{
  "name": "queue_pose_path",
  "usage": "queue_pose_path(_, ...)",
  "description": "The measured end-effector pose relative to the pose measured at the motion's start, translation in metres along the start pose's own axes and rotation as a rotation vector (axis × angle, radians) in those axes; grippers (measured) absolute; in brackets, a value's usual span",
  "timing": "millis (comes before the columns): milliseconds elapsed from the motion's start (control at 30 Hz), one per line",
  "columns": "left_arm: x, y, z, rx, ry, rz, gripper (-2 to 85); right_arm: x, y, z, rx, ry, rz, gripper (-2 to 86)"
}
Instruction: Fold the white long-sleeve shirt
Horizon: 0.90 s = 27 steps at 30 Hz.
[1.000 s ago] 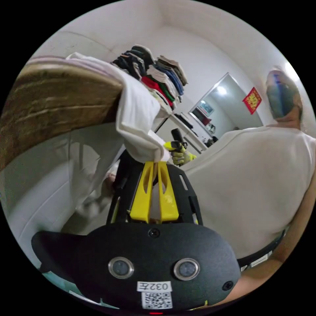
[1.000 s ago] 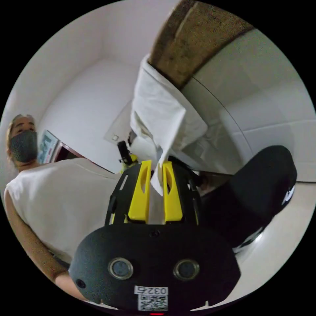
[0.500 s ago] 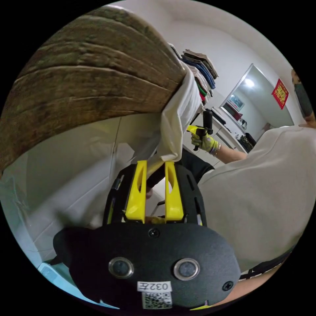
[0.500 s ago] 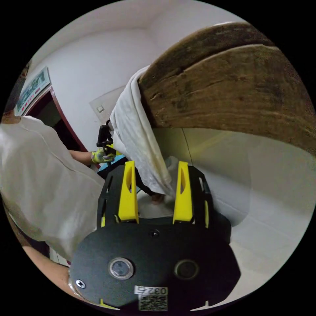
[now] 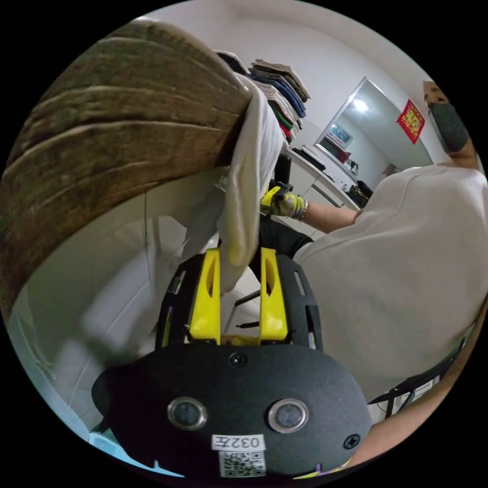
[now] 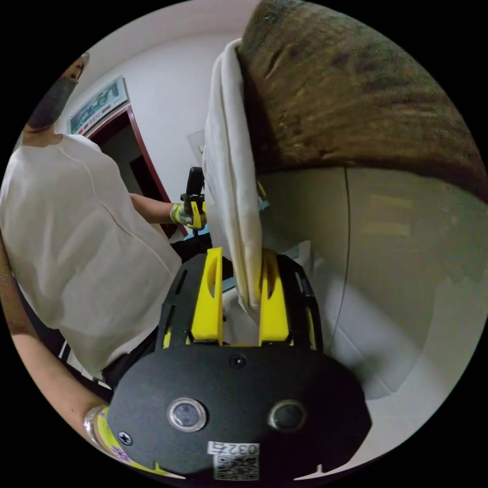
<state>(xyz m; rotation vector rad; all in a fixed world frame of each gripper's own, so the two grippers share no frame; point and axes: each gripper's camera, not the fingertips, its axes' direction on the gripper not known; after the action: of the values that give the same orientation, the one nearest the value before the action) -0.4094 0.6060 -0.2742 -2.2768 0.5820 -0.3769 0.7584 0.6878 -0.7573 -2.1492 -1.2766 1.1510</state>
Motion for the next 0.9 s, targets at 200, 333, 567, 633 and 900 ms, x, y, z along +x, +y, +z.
queue_pose_path(200,0.003,0.016,-0.010,0.011,0.030,-0.008,8.0,-0.019,-0.005,0.000,-0.131,-0.019,-0.023,8.4)
queue_pose_path(333,0.005,0.020,-0.018,0.057,-0.049,-0.022,6.8,-0.038,-0.004,-0.002,-0.155,-0.020,-0.013,5.9)
queue_pose_path(567,0.010,0.023,-0.028,0.103,-0.059,-0.029,0.1,-0.067,-0.005,-0.016,-0.139,0.007,0.086,3.7)
queue_pose_path(633,0.016,0.025,-0.032,0.098,-0.033,-0.025,-0.8,-0.075,-0.006,-0.022,-0.118,0.003,0.134,3.3)
queue_pose_path(900,0.069,0.025,-0.081,0.099,0.132,0.025,-1.3,-0.113,-0.040,-0.058,-0.102,-0.061,0.353,3.4)
